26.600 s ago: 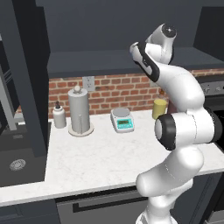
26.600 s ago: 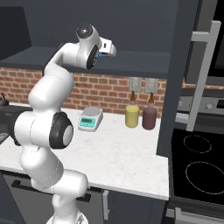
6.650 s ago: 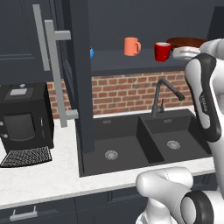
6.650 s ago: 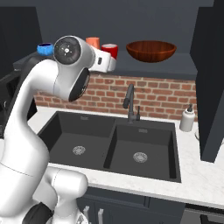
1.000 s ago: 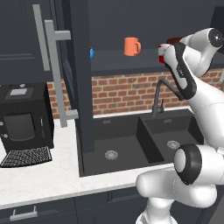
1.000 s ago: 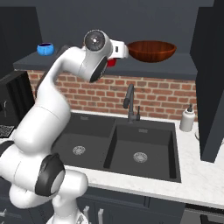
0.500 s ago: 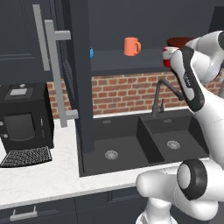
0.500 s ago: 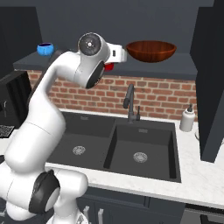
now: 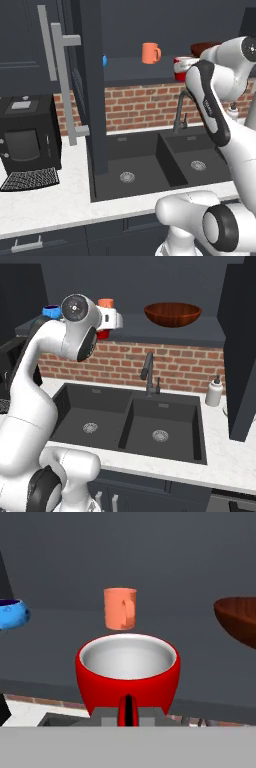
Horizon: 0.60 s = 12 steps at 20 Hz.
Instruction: Gather all objects into one cabinet and sort the glasses and bowls to opposite sides.
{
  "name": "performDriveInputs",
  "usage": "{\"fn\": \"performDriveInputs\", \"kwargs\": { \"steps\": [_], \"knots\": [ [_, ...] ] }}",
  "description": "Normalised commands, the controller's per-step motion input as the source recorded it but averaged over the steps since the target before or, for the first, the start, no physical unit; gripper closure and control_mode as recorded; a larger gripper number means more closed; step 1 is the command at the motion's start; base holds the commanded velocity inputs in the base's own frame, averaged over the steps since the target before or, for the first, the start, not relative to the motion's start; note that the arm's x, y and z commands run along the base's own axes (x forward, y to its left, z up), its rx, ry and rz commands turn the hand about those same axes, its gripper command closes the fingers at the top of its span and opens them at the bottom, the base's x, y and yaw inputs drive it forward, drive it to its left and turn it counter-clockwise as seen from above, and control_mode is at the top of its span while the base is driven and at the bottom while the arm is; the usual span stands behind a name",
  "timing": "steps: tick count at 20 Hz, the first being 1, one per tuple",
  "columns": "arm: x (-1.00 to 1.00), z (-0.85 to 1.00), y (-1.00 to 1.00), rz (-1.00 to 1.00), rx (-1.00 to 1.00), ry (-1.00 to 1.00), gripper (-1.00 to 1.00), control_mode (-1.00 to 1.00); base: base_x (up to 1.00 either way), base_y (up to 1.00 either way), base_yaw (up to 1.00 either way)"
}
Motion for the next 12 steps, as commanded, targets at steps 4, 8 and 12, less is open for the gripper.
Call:
{"fn": "performDriveInputs", "kwargs": {
  "steps": [4,8,12],
  "knots": [
    [-0.15,0.00,0.89,0.19,0.00,0.00,1.00,-1.00,0.00,0.00,0.00],
    [-0.07,0.02,0.74,0.23,0.00,0.00,1.00,-1.00,0.00,0.00,0.00],
    [0.00,0.12,0.59,0.19,0.03,0.01,1.00,-1.00,0.00,0.00,0.00]
  ]
}}
